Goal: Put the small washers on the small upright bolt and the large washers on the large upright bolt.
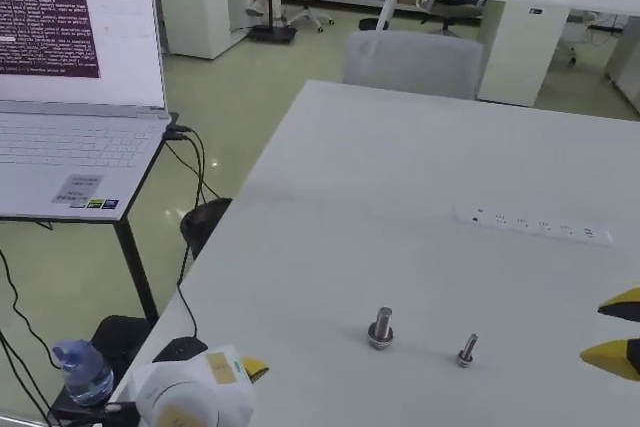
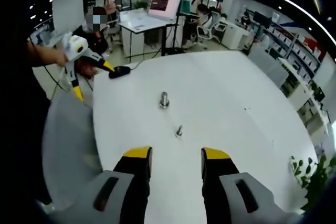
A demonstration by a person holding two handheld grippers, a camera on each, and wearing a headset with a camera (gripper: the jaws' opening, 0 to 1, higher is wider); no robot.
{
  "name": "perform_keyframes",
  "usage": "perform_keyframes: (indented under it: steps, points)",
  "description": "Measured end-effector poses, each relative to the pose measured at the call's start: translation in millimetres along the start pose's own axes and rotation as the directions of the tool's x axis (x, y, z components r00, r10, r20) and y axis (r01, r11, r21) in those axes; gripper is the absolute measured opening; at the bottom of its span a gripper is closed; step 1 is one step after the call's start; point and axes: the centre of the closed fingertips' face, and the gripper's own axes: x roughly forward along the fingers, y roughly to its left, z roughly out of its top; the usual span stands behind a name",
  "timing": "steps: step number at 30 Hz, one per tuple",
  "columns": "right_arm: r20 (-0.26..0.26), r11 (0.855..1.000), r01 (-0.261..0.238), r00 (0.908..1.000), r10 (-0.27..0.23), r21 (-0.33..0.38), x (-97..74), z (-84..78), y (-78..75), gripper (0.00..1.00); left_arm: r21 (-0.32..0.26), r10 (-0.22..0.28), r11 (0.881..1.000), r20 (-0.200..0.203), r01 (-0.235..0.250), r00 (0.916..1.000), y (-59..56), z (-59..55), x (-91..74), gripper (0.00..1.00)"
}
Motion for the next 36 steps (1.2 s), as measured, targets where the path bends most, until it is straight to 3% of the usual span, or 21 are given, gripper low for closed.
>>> perform_keyframes:
  steps: [5, 8, 10, 19, 26, 33, 36]
  points:
    - [0.109, 0.996, 0.010, 0.9938, -0.020, 0.094, -22.9, -12.4, 9.7, 0.39, -0.006, 0.011, 1.000, -0.004, -0.011, 0.9999, -1.9, -2.1, -4.8, 0.90]
    - [0.170, 0.989, 0.016, 0.9846, -0.041, 0.149, -31.2, -22.7, 20.8, 0.39, -0.025, 0.013, 1.000, 0.008, -0.013, 0.9999, -4.3, -1.3, -7.9, 0.90]
    - [0.199, 0.980, 0.014, 0.9785, -0.054, 0.197, -32.0, -29.5, 29.8, 0.39, -0.028, 0.014, 1.000, 0.008, -0.013, 0.9999, -5.7, -1.4, -9.3, 0.90]
    - [0.292, 0.968, 0.002, 0.9532, -0.077, 0.249, -16.4, -47.1, 68.5, 0.47, -0.069, 0.005, 0.998, 0.057, -0.001, 0.9984, -18.9, 7.0, -10.1, 0.92]
    - [0.316, 0.965, -0.012, 0.9457, -0.075, 0.263, -0.5, -57.5, 80.6, 0.54, -0.102, 0.005, 0.995, 0.067, 0.002, 0.9977, -26.0, 1.4, -8.1, 0.93]
    - [0.315, 0.968, -0.023, 0.9472, -0.058, 0.248, 18.0, -69.7, 86.4, 0.61, -0.139, 0.006, 0.990, 0.074, 0.004, 0.9973, -31.5, -9.3, -6.0, 0.95]
    - [0.297, 0.975, -0.026, 0.9539, -0.042, 0.220, 24.7, -77.3, 92.3, 0.65, -0.135, 0.004, 0.991, 0.070, 0.005, 0.9975, -33.7, -11.1, -4.4, 0.96]
